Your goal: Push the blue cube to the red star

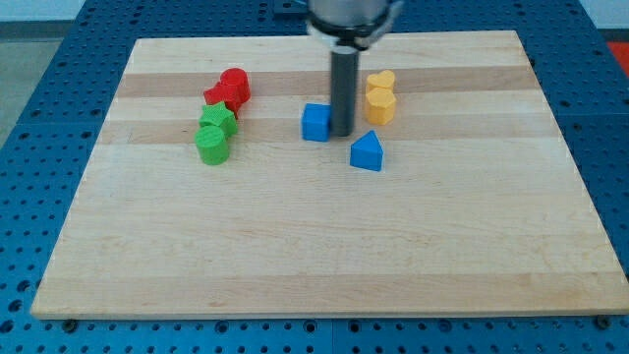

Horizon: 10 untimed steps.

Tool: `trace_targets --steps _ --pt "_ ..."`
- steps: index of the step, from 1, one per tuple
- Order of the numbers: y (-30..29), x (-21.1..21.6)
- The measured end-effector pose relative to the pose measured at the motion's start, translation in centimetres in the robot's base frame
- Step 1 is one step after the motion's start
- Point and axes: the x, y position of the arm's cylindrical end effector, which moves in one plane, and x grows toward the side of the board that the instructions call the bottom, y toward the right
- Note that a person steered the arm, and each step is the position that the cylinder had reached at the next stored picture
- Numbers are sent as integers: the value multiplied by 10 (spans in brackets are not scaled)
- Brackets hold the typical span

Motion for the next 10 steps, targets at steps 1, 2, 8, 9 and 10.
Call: trace_targets --steps 1,2,8,9,10 --pt "-26 0" --pt "-6 0" --pt "-12 -6" --pt "84 -6" --pt "174 -6"
